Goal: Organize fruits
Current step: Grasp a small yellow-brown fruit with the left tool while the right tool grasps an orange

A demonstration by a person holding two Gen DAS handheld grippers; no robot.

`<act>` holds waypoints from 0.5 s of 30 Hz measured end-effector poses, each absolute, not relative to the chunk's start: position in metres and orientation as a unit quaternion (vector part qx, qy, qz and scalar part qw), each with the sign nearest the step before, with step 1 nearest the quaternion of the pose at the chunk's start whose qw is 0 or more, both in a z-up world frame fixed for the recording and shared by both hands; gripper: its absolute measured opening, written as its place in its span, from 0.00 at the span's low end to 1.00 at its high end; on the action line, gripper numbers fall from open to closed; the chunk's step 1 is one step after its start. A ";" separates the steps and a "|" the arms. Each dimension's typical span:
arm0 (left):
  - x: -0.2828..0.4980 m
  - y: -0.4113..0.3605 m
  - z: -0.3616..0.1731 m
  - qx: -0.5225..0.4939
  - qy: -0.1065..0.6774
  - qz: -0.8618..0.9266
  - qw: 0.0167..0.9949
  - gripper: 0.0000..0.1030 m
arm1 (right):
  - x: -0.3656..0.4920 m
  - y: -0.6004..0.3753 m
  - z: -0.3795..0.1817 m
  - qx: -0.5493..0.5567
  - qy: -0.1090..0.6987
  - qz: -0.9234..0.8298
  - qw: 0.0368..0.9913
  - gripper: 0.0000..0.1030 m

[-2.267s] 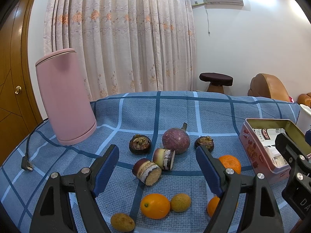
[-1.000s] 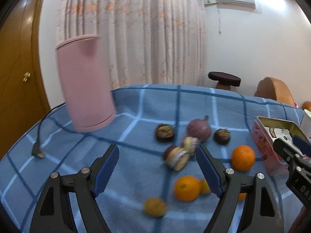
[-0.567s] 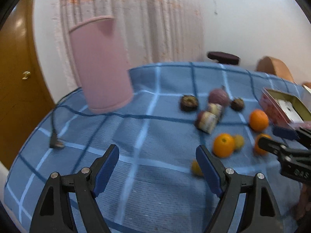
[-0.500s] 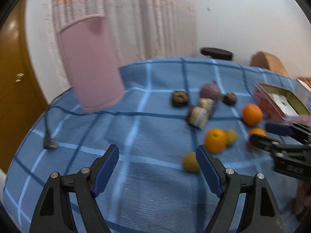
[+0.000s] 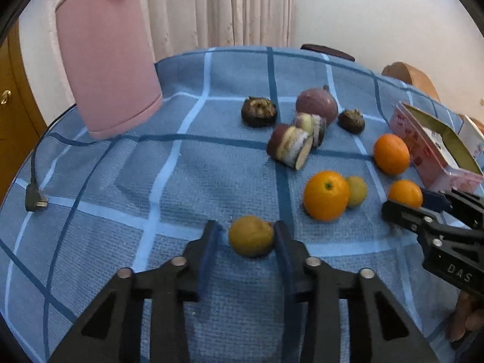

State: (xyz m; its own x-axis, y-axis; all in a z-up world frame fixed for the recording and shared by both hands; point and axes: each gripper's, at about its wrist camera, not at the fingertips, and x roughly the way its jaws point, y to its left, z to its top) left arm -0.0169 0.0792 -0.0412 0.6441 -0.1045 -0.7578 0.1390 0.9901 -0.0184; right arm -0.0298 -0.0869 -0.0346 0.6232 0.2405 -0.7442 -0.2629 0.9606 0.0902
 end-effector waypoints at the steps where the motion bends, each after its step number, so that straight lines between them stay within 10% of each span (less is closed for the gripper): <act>1: -0.018 0.078 -0.039 0.022 0.412 -0.069 0.908 0.31 | -0.032 -0.088 -0.032 -0.013 0.403 0.141 0.904 0.44; 15: -0.031 -0.007 0.024 0.026 0.259 -0.161 0.952 0.31 | -0.052 -0.181 0.020 0.037 0.266 0.033 0.963 0.44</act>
